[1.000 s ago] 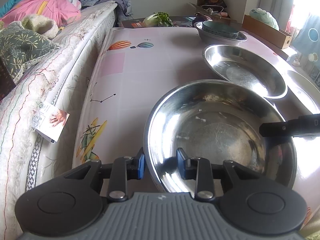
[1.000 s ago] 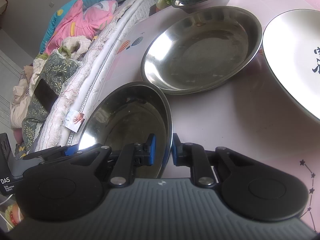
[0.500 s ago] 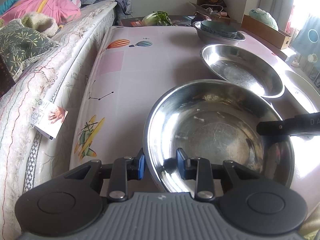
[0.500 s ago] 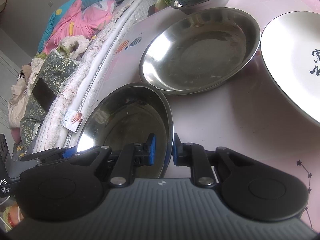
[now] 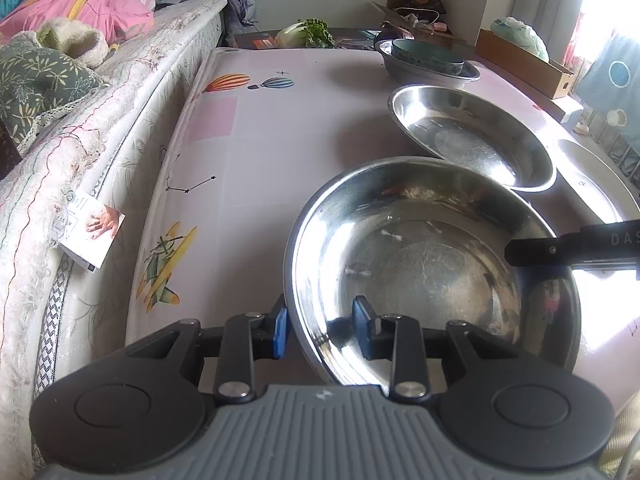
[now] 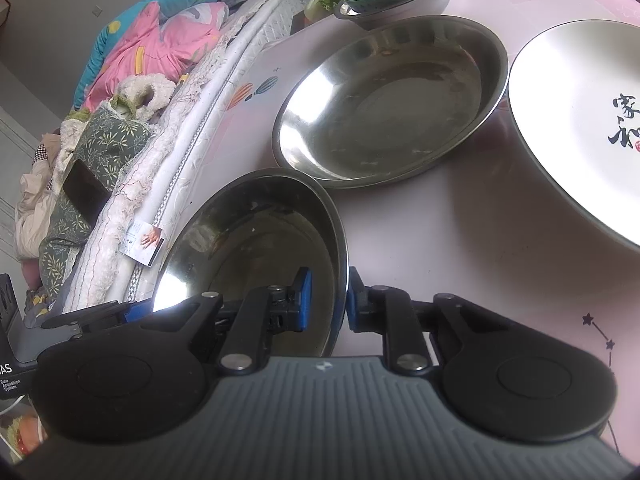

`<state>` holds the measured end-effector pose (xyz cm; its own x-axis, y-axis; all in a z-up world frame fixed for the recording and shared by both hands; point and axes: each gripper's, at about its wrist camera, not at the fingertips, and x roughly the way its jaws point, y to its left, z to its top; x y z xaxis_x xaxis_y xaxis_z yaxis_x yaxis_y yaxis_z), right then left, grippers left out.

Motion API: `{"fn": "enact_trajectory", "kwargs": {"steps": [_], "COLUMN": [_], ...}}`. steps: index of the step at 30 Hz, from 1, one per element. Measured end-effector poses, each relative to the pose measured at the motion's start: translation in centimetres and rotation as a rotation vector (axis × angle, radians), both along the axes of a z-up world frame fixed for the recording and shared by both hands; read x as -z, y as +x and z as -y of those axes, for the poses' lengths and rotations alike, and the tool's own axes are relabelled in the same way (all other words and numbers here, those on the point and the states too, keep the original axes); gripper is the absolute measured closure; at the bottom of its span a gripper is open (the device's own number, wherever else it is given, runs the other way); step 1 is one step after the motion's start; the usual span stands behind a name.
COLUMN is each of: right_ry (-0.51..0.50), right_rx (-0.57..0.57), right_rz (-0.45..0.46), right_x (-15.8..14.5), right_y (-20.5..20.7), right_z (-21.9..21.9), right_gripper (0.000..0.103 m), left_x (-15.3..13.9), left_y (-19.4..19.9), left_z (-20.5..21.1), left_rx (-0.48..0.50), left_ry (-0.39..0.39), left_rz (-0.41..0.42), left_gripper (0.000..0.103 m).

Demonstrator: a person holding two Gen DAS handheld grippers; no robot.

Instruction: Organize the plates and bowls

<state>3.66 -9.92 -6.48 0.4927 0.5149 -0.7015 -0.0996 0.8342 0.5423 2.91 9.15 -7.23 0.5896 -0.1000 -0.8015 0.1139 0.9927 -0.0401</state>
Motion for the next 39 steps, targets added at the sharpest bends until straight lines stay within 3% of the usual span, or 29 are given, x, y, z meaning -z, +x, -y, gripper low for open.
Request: {"fn": "enact_trajectory", "kwargs": {"steps": [24, 39], "right_ry": [0.083, 0.076], "right_rx": [0.011, 0.004], "right_rz": [-0.051, -0.042], "right_x": [0.4, 0.3], "right_y": [-0.1, -0.2], "right_z": [1.2, 1.1], "right_gripper": [0.08, 0.08], "left_x": [0.0, 0.0], "left_y": [0.4, 0.3], "left_z": [0.2, 0.2], "left_rx": [0.0, -0.005], "left_ry": [-0.011, -0.021], "left_rz": [-0.006, -0.011], "left_gripper": [0.064, 0.062]}}
